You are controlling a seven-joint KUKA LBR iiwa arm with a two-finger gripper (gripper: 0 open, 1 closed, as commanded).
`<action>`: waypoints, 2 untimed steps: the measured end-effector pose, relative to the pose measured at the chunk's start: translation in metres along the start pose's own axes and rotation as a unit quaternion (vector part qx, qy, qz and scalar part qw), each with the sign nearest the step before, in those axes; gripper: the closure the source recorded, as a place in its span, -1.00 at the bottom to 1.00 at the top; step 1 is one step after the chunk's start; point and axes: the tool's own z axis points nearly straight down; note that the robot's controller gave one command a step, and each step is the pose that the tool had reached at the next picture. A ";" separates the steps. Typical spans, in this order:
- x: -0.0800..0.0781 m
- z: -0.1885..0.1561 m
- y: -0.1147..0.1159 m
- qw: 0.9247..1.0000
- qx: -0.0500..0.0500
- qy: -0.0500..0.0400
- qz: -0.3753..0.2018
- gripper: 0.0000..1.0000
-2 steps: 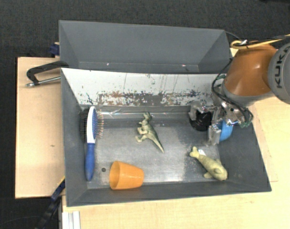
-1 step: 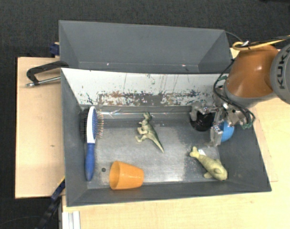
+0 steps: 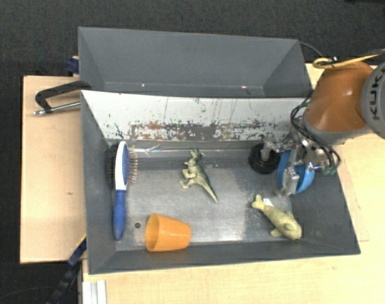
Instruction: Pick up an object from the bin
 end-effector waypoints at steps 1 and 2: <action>0.000 0.001 -0.006 0.996 -0.004 -0.001 0.086 -1.00; -0.008 0.006 -0.003 0.991 -0.002 -0.001 0.132 -1.00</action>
Offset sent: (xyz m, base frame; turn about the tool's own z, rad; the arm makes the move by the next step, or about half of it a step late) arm -0.0017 -0.0119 -0.0041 0.1760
